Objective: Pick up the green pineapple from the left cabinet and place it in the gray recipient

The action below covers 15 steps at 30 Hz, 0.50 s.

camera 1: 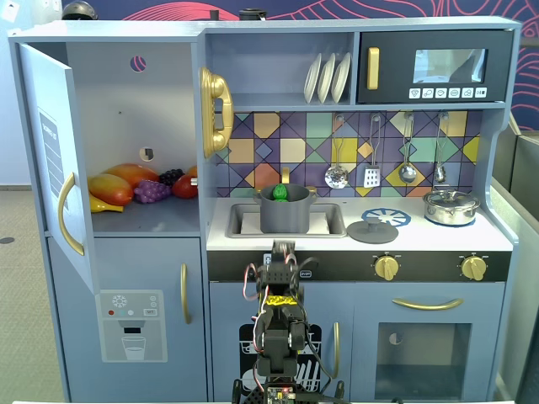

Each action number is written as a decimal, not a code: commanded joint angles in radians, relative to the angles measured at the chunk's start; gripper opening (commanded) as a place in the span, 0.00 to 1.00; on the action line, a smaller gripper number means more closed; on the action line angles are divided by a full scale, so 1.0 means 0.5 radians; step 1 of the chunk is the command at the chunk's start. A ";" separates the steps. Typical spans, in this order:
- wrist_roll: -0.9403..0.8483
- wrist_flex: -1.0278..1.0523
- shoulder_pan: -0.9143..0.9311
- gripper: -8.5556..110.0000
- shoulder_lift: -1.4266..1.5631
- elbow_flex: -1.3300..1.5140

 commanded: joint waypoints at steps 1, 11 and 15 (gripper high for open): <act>0.021 0.040 0.006 0.12 0.141 0.218; -0.132 1.062 -0.028 0.09 0.377 0.224; 0.061 1.083 -0.025 0.12 0.377 0.224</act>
